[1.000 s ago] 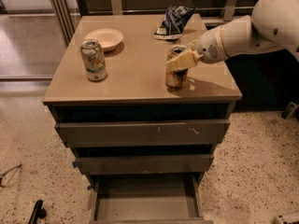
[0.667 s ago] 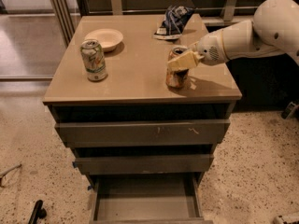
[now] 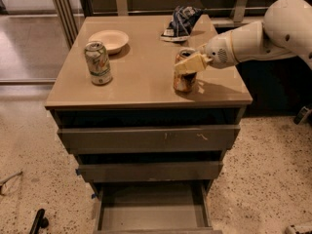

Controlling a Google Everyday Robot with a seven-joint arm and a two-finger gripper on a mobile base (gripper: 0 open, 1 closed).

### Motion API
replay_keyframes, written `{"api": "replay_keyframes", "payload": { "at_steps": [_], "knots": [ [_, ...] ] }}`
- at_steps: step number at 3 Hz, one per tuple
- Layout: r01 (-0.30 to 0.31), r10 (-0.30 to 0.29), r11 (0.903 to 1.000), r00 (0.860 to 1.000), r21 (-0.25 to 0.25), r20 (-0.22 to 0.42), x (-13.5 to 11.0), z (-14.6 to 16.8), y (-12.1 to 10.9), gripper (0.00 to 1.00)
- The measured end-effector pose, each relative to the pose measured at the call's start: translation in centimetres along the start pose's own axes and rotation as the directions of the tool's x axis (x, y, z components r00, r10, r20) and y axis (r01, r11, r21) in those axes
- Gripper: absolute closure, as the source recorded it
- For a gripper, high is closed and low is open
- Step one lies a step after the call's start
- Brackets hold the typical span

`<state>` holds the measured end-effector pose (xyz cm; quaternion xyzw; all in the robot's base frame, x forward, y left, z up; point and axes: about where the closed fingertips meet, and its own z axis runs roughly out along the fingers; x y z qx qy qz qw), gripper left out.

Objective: Pick orange can from bottom drawer and place on counter

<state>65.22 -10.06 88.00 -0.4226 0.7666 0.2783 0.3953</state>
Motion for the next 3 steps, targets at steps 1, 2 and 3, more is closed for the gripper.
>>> {"api": "replay_keyframes", "payload": {
  "at_steps": [1, 2, 3],
  "knots": [
    [0.0, 0.0, 1.0, 1.0, 0.0, 0.0, 0.0, 0.0, 0.0, 0.27],
    [0.0, 0.0, 1.0, 1.0, 0.0, 0.0, 0.0, 0.01, 0.0, 0.04],
    [0.0, 0.0, 1.0, 1.0, 0.0, 0.0, 0.0, 0.01, 0.0, 0.0]
  ]
}}
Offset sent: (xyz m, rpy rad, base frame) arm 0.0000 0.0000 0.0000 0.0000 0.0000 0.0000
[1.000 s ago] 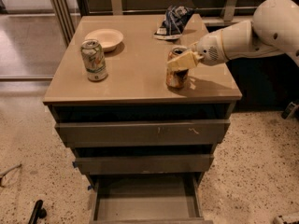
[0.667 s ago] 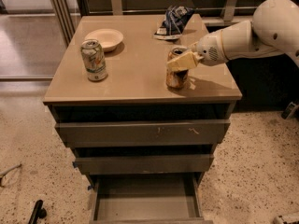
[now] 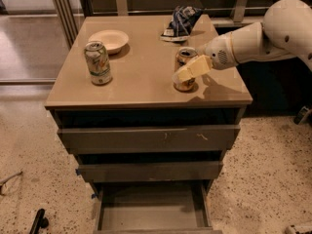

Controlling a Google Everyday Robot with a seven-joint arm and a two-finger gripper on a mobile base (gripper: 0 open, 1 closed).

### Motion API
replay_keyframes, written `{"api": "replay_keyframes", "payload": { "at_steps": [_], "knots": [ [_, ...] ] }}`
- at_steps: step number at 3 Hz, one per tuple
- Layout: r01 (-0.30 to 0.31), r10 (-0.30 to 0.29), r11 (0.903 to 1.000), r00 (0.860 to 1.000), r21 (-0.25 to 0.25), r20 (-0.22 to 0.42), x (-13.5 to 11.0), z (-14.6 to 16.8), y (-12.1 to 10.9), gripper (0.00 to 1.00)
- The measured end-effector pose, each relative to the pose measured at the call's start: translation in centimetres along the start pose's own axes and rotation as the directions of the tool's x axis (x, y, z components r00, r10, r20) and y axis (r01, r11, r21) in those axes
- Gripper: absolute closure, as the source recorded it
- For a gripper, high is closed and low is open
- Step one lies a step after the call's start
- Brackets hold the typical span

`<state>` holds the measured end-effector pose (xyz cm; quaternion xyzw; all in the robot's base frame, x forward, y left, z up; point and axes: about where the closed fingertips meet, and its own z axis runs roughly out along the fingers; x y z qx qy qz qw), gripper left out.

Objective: Pick orange can from bottom drawer and place on counter

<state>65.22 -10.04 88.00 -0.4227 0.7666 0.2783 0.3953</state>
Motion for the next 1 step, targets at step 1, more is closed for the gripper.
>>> {"api": "replay_keyframes", "payload": {
  "at_steps": [1],
  "knots": [
    [0.0, 0.0, 1.0, 1.0, 0.0, 0.0, 0.0, 0.0, 0.0, 0.0]
  ]
}}
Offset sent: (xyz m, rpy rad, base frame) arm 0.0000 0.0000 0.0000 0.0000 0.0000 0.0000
